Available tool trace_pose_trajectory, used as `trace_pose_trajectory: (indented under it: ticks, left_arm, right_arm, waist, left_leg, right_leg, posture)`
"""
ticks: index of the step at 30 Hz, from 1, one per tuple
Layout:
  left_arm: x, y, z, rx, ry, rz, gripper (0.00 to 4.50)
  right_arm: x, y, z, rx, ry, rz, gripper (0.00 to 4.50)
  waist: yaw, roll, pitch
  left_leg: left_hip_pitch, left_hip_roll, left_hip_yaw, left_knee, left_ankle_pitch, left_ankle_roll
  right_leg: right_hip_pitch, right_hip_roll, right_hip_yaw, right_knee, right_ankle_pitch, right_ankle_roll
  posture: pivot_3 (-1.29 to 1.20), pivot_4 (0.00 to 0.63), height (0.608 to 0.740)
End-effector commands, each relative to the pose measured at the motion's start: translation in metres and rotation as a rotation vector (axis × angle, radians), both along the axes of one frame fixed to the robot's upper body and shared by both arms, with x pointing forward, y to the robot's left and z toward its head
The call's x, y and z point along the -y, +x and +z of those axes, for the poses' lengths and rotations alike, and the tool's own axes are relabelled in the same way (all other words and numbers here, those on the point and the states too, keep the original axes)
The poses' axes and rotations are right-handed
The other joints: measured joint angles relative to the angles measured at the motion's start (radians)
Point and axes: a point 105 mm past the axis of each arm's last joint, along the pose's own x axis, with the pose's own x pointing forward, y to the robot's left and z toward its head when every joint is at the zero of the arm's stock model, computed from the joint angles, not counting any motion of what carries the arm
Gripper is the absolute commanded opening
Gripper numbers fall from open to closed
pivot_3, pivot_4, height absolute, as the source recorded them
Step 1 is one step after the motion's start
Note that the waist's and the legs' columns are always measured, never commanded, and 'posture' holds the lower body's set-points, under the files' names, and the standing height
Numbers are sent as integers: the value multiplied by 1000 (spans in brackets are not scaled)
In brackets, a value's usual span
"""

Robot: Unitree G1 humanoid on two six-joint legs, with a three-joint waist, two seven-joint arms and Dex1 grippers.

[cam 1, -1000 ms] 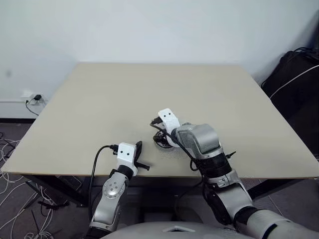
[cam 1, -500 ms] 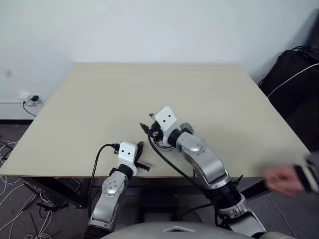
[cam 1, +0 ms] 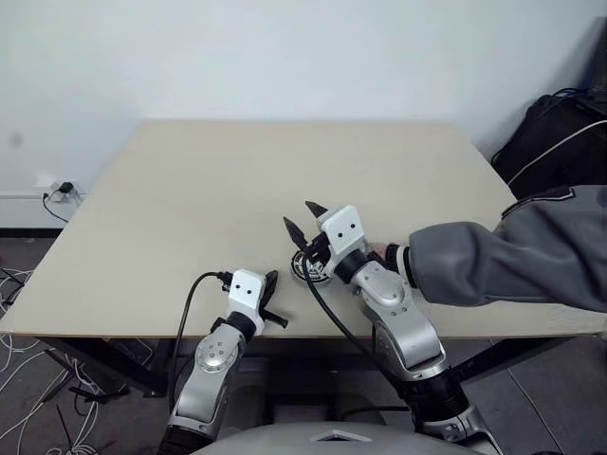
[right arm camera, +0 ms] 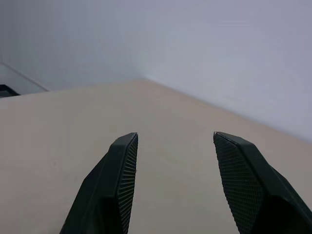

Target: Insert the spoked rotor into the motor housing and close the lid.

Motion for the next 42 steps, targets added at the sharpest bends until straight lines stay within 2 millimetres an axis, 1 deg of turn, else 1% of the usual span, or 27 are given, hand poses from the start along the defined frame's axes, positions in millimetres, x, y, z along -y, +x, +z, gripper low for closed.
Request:
trace_pose_trajectory:
  ticks: [1,27,30,32,34,37,40,42]
  left_arm:
    - [4,5,13,50,-17,-15,0]
    - [4,5,16,56,-22,-4,0]
    - [5,4,15,53,-23,-4,0]
    - [5,4,15,51,-25,-3,0]
    - [5,4,15,50,-25,-4,0]
    - [6,5,14,48,-29,-1,0]
    - [4,4,14,46,-34,13,0]
    - [4,4,13,45,-36,20,0]
  right_arm:
    - [-2,-3,17,53,26,8,2633]
    - [-5,-3,12,16,13,27,2633]
    - [-5,-2,-4,-71,-167,101,2633]
    - [-3,-6,-19,-136,-336,197,2633]
    - [2,-9,-29,-190,-443,259,2633]
    - [19,-6,-48,-303,-622,308,2633]
    - [29,-7,-58,-381,-727,367,2633]
    - [33,-7,-63,-402,-778,395,2633]
  waist:
    - [0,0,0]
    - [3,0,0]
    - [3,0,0]
    - [4,0,0]
    - [8,0,0]
    - [13,0,0]
    - [16,0,0]
    - [17,0,0]
  left_leg:
    - [0,0,0,0,0,0]
    - [0,0,0,0,0,0]
    - [0,0,0,0,0,0]
    - [0,0,0,1,0,0]
    - [0,-1,1,2,0,1]
    - [0,0,1,2,0,1]
    - [0,0,0,1,0,1]
    - [0,0,0,1,0,1]
  right_leg:
    - [0,0,0,0,0,0]
    - [0,0,0,0,1,-1]
    - [0,0,0,0,1,-2]
    - [0,-1,-1,0,2,-3]
    - [1,-2,-4,0,2,-3]
    - [0,-2,-5,0,2,-3]
    - [0,-2,-6,0,2,-3]
    - [0,-3,-6,0,2,-3]
  posture:
    - [0,0,740]
    - [0,0,740]
    - [0,0,740]
    - [0,0,740]
    - [0,0,740]
    - [0,0,740]
    - [0,0,740]
    - [0,0,740]
